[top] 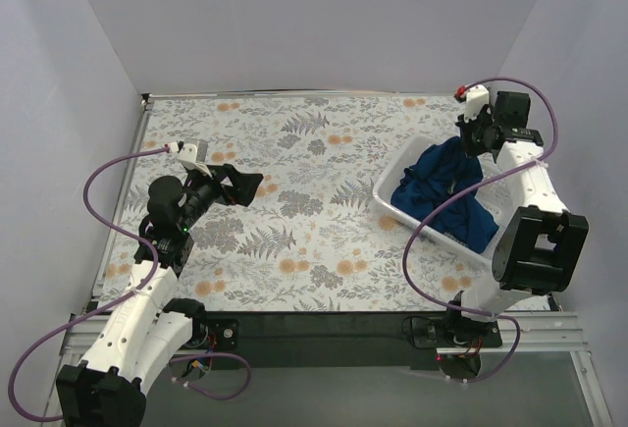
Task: Fold and stack the t-shirts
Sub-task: Grab the tshirt from the pile, then move the tshirt to the center of the board
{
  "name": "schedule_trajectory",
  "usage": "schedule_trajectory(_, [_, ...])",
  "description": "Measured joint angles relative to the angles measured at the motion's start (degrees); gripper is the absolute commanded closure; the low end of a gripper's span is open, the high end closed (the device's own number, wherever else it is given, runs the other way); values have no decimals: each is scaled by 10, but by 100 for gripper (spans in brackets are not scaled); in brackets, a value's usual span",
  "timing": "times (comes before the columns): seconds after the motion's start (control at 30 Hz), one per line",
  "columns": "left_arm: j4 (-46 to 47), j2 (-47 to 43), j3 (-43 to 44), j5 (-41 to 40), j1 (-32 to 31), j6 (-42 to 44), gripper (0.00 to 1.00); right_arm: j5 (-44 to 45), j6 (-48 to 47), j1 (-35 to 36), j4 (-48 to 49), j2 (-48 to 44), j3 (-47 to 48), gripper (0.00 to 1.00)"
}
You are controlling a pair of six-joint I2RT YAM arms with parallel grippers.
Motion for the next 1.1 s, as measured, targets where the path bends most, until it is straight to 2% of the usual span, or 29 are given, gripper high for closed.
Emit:
schedule_trajectory(0.1, [0,1,0,2,0,0,2,-40,4,0,-31,0,28,99])
schedule_trajectory(0.27, [0,2,0,7,0,0,2,-120,30,10,-77,-26,134,99])
schedule_trajectory(0.43, [0,3,0,7,0,1,2,-208,95,54,-87,-52,300,99])
schedule_trajectory(0.7, [0,3,-3,-9,0,12,4,-320,278,131,34,-45,466,99])
schedule_trajectory(0.97, [-2,-16,-14,-56,0,37,6,-400,466,190,170,-18,508,99])
schedule_trajectory(1.1, [-2,-37,-20,-88,-1,47,6,-415,522,212,216,-4,512,99])
